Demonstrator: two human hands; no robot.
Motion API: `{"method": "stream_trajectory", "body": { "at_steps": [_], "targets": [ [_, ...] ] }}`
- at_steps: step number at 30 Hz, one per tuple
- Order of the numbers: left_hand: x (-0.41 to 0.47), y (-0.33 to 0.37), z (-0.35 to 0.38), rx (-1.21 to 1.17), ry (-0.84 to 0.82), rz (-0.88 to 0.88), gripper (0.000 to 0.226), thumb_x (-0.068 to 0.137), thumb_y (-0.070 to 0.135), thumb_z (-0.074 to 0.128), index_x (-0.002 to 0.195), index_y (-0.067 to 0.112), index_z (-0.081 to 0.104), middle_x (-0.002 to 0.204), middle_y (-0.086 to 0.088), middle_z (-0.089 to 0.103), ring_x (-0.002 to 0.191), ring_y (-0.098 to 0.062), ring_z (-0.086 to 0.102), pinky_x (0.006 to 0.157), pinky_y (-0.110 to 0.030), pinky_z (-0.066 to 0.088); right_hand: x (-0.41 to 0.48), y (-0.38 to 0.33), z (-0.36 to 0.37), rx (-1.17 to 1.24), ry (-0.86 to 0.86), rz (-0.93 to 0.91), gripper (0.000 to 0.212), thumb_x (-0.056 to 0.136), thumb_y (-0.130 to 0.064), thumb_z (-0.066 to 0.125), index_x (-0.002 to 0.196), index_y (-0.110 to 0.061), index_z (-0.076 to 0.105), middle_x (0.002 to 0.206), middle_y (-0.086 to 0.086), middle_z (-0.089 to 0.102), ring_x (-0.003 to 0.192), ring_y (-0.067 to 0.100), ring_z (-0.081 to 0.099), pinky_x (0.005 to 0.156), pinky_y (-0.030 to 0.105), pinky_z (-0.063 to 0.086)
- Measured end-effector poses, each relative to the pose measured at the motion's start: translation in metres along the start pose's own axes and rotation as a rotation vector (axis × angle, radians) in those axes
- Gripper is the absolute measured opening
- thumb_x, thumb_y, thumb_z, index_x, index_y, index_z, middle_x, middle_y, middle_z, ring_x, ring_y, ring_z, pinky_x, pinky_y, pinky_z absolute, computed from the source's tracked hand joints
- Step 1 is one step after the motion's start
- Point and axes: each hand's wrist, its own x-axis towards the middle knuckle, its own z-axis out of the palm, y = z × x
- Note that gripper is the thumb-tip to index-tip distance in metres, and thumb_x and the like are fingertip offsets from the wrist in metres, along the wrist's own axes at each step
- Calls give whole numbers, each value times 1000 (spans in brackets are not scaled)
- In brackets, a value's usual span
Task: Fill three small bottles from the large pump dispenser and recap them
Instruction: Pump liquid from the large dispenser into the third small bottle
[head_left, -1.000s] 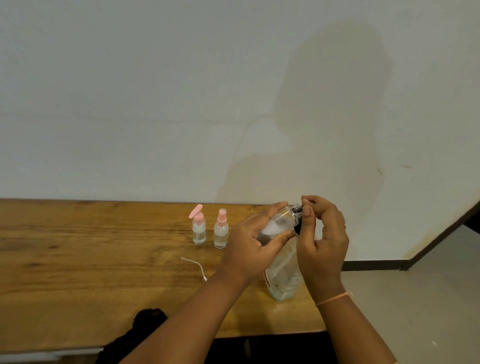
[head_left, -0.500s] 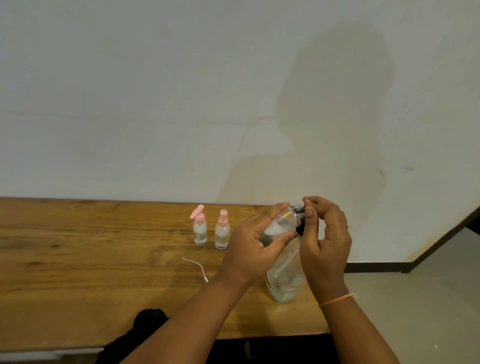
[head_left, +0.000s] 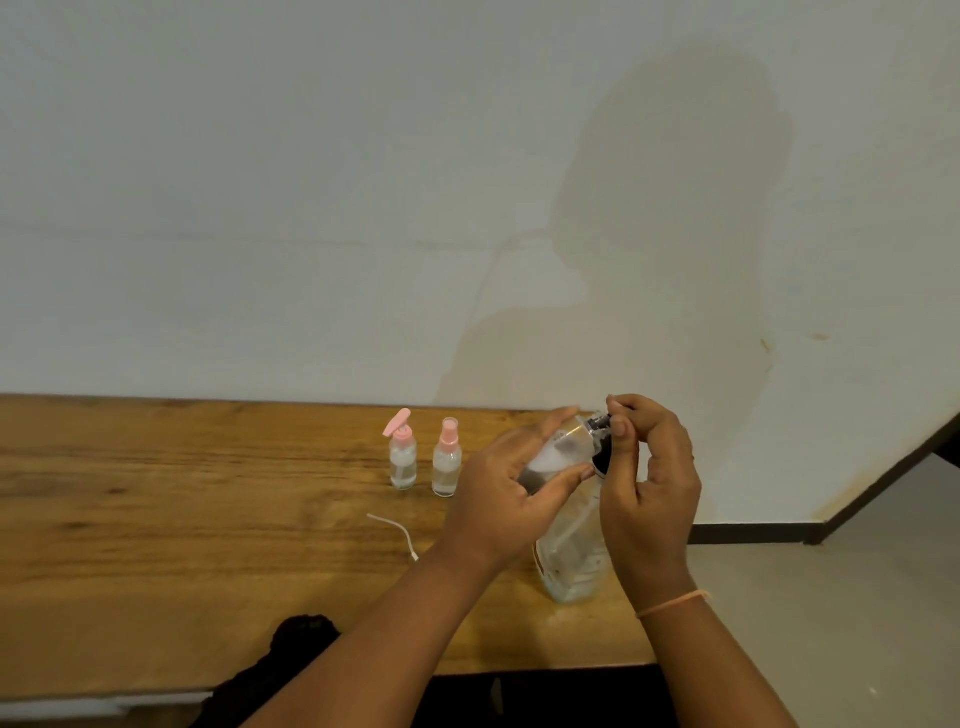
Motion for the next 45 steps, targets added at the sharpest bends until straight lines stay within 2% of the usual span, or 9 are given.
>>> {"method": "stream_trajectory", "body": {
  "at_steps": [3,8,11,15,18,22,28,35,45],
  "targets": [
    [-2,0,-2,25,12,20,54,80,35,69,130,35,48,107,27,57,97,0,60,80,-8,48,-1,-1,-1,-13,-12,-16,13,96,-26,43,102,-30,53,102,-19,54,95,8,53,79,39,52],
    [-3,-6,0,4,-26,-48,55,81,31,71,129,43,47,109,20,62,97,-3,61,79,-14,52,-2,9,-1,-14,-44,-8,18,96,-27,42,101,-43,48,104,-26,52,95,7,56,79,46,52],
    [-7,-7,-1,-22,-38,-96,54,82,27,72,124,49,46,115,30,54,101,14,56,80,-8,48,-3,10,-3,-30,-51,-2,20,96,-27,43,98,-46,47,101,-28,52,93,3,55,80,36,52],
    [-4,-3,-1,-53,5,-85,53,82,27,72,121,51,46,115,20,61,98,-2,63,83,-18,53,-1,2,2,40,-21,23,17,95,-16,48,100,-31,54,98,-17,56,93,0,55,79,15,45],
    [-4,2,-3,-43,22,-60,52,82,25,71,121,48,46,115,16,62,101,2,61,81,-10,48,0,-2,4,67,-31,31,12,95,-21,45,99,-22,56,97,-16,56,93,-1,55,79,11,44],
    [-1,2,-3,-31,11,-45,54,81,25,72,122,48,46,110,19,61,98,-3,61,81,-13,51,3,2,0,77,-36,29,14,95,-24,43,102,-25,55,98,-17,56,93,1,56,78,16,47],
    [-4,-1,0,-46,-52,-81,54,82,24,72,125,45,48,112,25,58,105,11,55,84,-6,45,-4,10,-6,80,-84,87,15,95,-27,43,103,-25,56,99,-12,59,93,8,59,77,31,53],
    [1,4,-1,-63,-13,-40,53,81,20,73,123,43,49,112,16,62,104,4,59,86,-11,47,5,-4,-3,122,-32,62,16,95,-20,44,103,-22,58,97,-7,61,93,1,59,79,14,47],
    [-2,3,-2,-30,-55,-80,54,81,23,72,124,45,47,109,21,60,103,5,58,81,-7,46,-4,5,-1,67,-35,98,14,95,-27,43,100,-34,54,97,-11,60,92,12,60,78,42,53]
  ]
}}
